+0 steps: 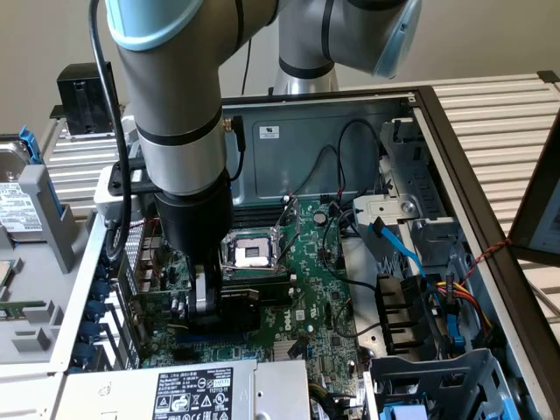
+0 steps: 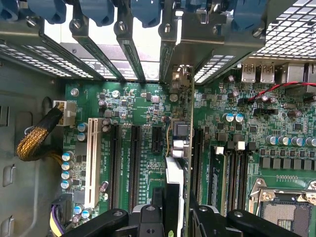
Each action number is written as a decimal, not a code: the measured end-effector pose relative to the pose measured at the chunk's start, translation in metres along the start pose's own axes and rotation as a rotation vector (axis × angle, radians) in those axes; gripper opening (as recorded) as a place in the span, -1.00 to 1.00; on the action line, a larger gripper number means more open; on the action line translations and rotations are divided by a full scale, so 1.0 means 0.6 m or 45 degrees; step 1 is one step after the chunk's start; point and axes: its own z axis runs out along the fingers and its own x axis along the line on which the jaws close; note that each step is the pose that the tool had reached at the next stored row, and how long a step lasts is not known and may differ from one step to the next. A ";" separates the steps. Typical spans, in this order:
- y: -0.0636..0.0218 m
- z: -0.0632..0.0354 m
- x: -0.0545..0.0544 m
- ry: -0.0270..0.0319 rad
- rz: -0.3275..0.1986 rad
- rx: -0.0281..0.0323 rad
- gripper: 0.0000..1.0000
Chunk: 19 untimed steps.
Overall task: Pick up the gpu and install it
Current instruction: 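Insert the gpu into the slot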
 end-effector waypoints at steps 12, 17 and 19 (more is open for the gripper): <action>0.000 0.001 0.000 0.0010 -0.003 0.0000 -0.44; 0.000 0.001 0.000 0.0012 -0.007 -0.0001 -0.44; 0.000 0.001 0.000 0.0011 -0.010 -0.0009 -0.44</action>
